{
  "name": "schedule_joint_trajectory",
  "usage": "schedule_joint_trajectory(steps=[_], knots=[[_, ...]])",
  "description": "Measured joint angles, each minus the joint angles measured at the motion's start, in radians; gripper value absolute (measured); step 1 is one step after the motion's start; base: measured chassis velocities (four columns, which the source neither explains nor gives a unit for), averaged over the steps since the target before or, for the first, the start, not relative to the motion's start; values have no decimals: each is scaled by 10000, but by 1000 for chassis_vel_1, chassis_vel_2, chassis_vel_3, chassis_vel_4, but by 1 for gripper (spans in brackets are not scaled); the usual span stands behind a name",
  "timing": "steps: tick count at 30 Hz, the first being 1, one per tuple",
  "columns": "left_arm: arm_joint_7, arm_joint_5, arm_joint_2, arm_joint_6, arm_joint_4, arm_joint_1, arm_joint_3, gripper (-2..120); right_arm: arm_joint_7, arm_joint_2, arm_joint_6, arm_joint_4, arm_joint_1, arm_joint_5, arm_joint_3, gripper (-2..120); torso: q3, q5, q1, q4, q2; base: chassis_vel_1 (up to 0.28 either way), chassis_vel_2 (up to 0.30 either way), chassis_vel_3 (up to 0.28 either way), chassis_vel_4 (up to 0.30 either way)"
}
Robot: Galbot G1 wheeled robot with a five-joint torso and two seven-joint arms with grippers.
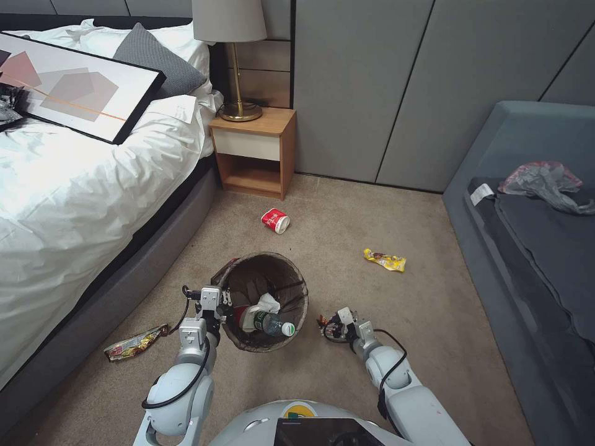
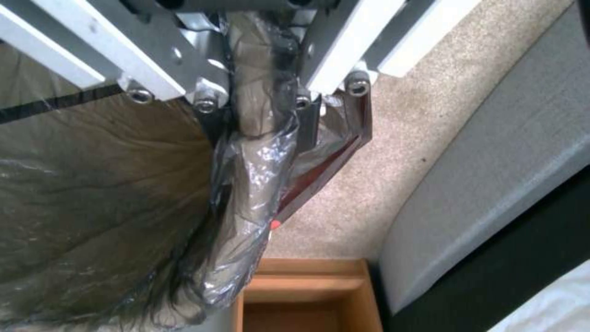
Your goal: Pick up the trash bin, then pick up the garbage from the floor and place it into the trash bin.
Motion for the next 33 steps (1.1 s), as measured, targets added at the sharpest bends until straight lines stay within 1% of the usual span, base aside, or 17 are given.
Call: schedule_joint_trajectory(steps=[8,17,24,29,33], knots=[[0,7,0,0,0,9,1,3,-32,117,212,-698,327,-219,-23,100,0,1,0,1,0,0,0,0,0],[-1,15,-15,0,0,-5,-1,3,-25,142,327,-1034,501,-226,-68,100,0,0,0,1,0,0,0,0,0],[-3,25,-34,0,3,-8,-9,3,-21,317,501,-1572,664,-404,-110,99,0,0,0,1,0,0,0,0,0],[-4,25,-40,0,1,-6,-10,3,-22,367,561,-1718,691,-458,-110,99,0,0,0,0,0,0,0,0,0],[-6,26,-49,0,-10,4,-10,3,-29,389,631,-1912,696,-554,-90,96,0,0,0,1,0,0,0,0,0]])
